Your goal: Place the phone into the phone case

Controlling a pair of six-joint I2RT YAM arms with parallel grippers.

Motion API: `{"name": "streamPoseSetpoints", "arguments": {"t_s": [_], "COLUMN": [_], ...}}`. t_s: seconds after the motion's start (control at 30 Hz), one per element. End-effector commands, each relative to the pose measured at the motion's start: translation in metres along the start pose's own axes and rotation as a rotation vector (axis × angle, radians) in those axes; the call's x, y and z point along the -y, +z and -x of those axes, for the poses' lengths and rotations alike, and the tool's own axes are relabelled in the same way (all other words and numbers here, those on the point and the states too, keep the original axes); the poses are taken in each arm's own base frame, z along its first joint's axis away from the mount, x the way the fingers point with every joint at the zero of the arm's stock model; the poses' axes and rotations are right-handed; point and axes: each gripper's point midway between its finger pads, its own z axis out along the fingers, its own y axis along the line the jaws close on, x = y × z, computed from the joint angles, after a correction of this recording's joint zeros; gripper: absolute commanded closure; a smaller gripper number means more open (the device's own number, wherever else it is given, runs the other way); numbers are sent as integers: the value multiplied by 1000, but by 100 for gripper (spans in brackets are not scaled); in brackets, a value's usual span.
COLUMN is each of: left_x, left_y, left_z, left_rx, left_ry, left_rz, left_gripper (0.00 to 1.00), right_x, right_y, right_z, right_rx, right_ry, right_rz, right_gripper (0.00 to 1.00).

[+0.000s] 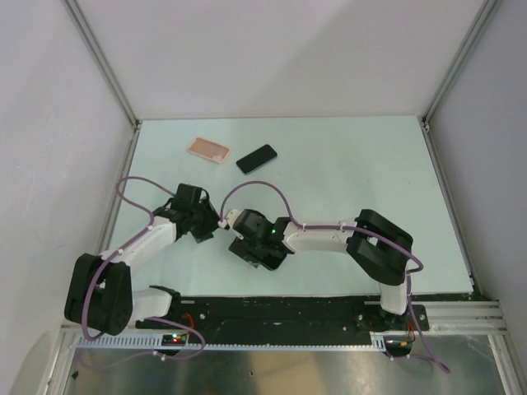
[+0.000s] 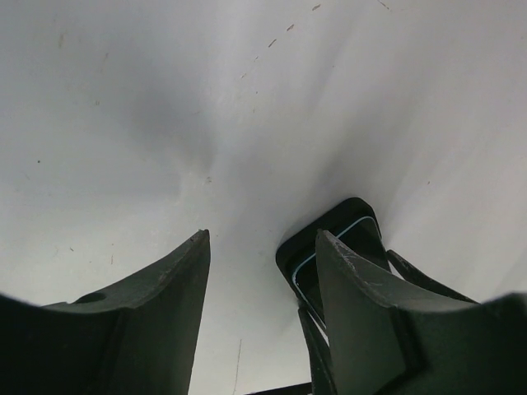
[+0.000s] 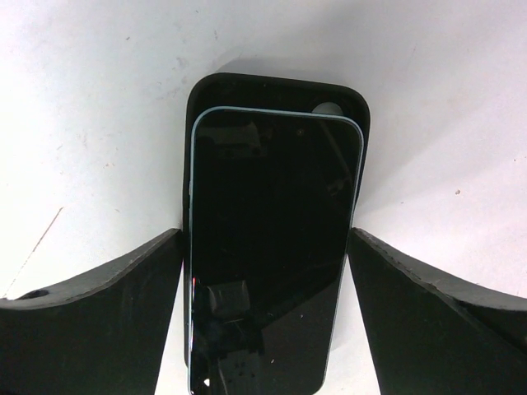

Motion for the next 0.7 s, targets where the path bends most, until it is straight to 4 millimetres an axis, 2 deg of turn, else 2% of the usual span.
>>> {"name": "streamPoseSetpoints", "arguments": {"t_s": [0.0, 0.37, 0.57, 0.67], "left_x": [9, 11, 15, 20], "left_y": [-1, -2, -3, -4], "left_z": [6, 8, 9, 10], "left_rx": [10, 11, 9, -2], "left_ry": [27, 42, 59, 79], "left_rz": [-37, -48, -58, -76], "left_gripper": [41, 41, 41, 41], "right_x": [-12, 7, 25, 41], "right_y": [8, -18, -36, -58], "right_z": [3, 54, 66, 67], "right_rx": [2, 134, 156, 174], "right_ry": [0, -33, -1, 79], "right_rz": [23, -35, -75, -108], "right_gripper": [12, 1, 1, 2]}}
